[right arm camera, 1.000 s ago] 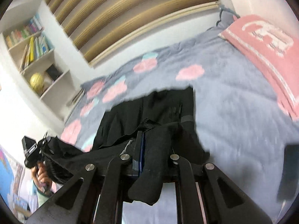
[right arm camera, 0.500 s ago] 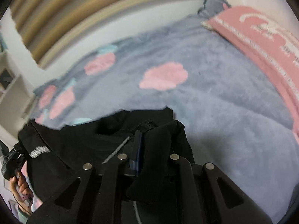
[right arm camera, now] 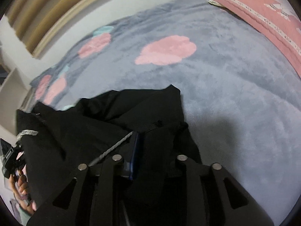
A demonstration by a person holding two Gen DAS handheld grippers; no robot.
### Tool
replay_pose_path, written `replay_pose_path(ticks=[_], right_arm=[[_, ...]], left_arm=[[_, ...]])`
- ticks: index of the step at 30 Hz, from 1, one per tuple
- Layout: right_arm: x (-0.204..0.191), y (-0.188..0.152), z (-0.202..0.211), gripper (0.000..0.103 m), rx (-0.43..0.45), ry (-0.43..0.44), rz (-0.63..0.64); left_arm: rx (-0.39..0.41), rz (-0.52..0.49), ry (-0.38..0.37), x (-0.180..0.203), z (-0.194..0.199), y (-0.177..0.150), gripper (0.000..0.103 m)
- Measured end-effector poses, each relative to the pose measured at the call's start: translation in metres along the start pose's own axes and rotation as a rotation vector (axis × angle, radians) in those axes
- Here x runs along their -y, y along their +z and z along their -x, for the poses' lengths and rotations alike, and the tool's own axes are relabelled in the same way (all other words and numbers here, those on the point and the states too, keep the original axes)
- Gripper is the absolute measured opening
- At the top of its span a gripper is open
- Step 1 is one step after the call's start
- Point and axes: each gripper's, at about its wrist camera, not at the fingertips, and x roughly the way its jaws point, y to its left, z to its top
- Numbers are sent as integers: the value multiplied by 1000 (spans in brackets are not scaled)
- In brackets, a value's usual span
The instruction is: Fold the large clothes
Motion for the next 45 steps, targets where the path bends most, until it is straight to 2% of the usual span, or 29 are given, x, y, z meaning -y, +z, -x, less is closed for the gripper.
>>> replay_pose_path(ticks=[1,2,4,7,9,11,14,17,21,25,26,27,28,29,31,34,36,37,39,41,45], right_arm=[[-1,-1,10,43,3,14,9],[-1,-3,23,50,12,32,20],[-2,-6,44,53,36,60,41],[-3,-8,69,54,79,72,89],[-7,-6,73,56,104,24,140],[-11,-2,68,75,119,-24,184],[-13,10,49,77,127,-50,250],[-9,25,27,77,117,-69,277],[4,50,-5,77,85,-44,271],[14,67,-53,77,-45,87,207],[13,67,-61,68,-66,125,203],[10,65,-62,56,-55,116,222],[4,62,-60,35,-38,80,266],[0,58,-53,25,-12,56,293],[-8,49,-32,18,62,-16,336],[-16,50,3,15,167,-134,359],[-26,59,32,14,244,-163,370],[-33,64,41,14,272,-179,372],[-52,72,50,14,320,-242,393],[-68,85,36,14,312,-335,406],[-57,101,-37,14,146,-422,352]], left_arm=[[20,-21,-21,4,16,1,66],[43,-45,-35,9,32,4,70],[80,-91,-58,17,59,7,76],[77,-161,3,25,73,13,78],[32,-184,57,22,64,16,78],[-25,-177,95,15,44,21,78],[-88,-135,166,-1,9,29,78],[-133,-109,165,-10,-12,34,78],[-183,-60,168,-22,-37,44,78],[-276,3,161,-35,-62,47,78],[-266,-14,190,-33,-64,46,77],[-250,-29,206,-30,-63,45,58],[-233,-55,235,-26,-60,44,22],[-226,-71,256,-25,-58,43,11],[-184,-86,246,-21,-45,42,8],[-50,-107,233,-2,-4,48,7],[36,-96,169,12,22,55,7],[68,-105,165,20,30,59,7],[128,-148,212,40,38,67,7],[141,-157,286,47,29,74,7],[55,-102,445,14,-26,75,7]])
